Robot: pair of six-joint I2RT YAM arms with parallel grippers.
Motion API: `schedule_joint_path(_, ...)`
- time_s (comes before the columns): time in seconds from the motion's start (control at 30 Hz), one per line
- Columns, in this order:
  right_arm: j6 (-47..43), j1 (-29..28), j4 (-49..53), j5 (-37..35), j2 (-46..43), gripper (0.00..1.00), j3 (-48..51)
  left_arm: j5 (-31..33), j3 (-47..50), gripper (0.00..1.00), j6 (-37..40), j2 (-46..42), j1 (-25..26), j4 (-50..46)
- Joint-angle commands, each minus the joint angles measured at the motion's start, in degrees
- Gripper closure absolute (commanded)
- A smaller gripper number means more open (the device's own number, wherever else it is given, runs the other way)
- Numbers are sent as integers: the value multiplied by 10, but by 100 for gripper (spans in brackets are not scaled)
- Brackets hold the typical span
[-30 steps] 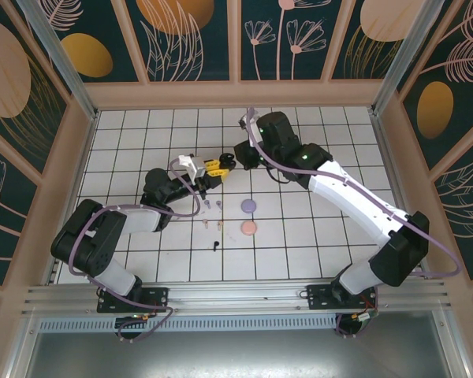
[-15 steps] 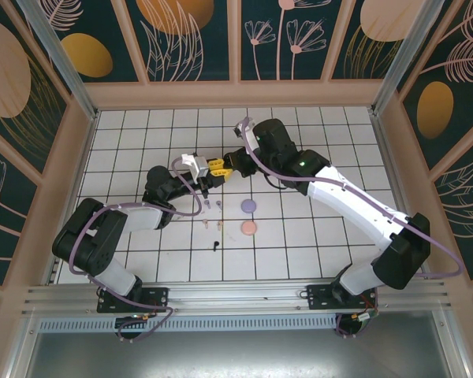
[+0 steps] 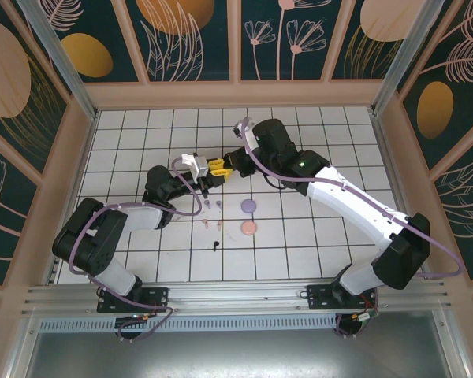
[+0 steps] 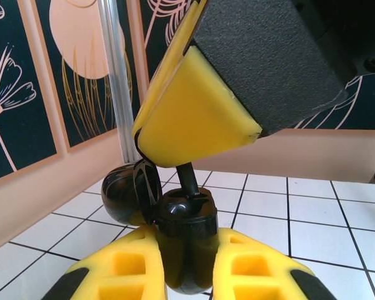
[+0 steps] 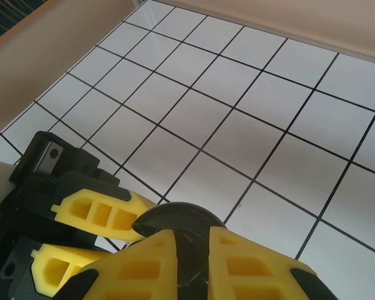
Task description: Insert the wireless bluetooth earbuds into the charging case
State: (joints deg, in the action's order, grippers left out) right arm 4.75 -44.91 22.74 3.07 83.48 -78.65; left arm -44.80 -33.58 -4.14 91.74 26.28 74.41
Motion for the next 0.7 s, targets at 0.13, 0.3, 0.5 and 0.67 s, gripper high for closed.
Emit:
schedule_joint_path(0.13,-7,-15,-10,-4,-16,87,19,-12,-24,100,-14,4,5,30)
schedule_joint_path(0.3,-6,-21,-8,-16,-16,87,30,-12,-27,100,-17,2,5,28)
schedule_joint_path(0.5,-25,-32,-3,-36,-12,87,27,-13,-30,100,-13,0,6,19)
schedule_joint_path(0.67,-62,-56,9,-59,3,87,18,-13,-33,100,-13,1,5,6)
